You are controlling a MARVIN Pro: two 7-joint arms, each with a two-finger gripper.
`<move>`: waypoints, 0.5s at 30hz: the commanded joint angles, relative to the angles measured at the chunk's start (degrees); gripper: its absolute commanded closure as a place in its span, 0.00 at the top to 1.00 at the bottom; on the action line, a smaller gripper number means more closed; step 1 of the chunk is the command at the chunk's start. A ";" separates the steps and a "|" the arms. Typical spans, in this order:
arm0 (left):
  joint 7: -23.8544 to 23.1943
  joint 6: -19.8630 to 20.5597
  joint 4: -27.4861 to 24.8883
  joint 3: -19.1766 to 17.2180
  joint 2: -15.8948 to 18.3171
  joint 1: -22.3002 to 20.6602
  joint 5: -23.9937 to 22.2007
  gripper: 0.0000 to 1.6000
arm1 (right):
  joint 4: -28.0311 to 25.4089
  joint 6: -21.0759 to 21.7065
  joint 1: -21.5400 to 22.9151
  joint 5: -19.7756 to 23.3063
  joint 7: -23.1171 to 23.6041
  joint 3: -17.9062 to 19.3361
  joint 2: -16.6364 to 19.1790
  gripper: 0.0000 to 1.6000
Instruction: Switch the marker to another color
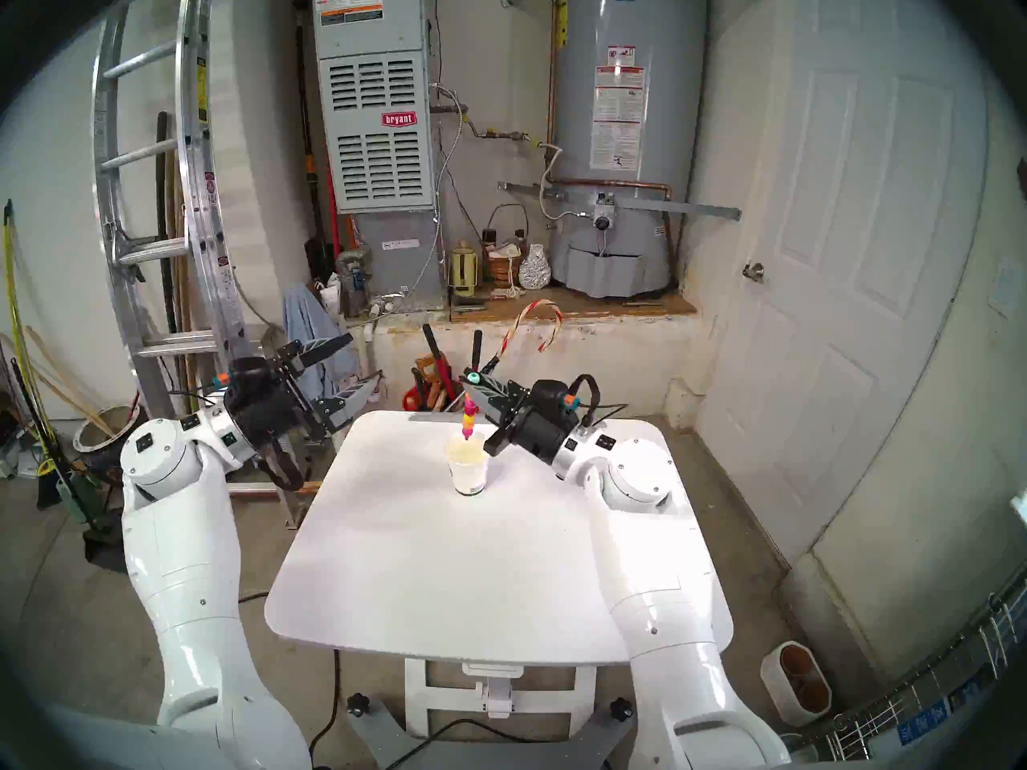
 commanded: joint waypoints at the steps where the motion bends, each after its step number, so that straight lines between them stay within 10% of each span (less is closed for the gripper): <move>1: 0.22 -0.01 -0.63 0.35 0.40 -1.08 0.25 1.00 | 1.63 -2.49 0.27 -1.11 -0.72 -1.12 -0.90 0.00; 15: -0.13 -0.13 0.69 1.11 1.05 -1.30 0.34 1.00 | 6.44 -5.09 0.81 -3.65 -1.42 -1.64 -0.71 0.00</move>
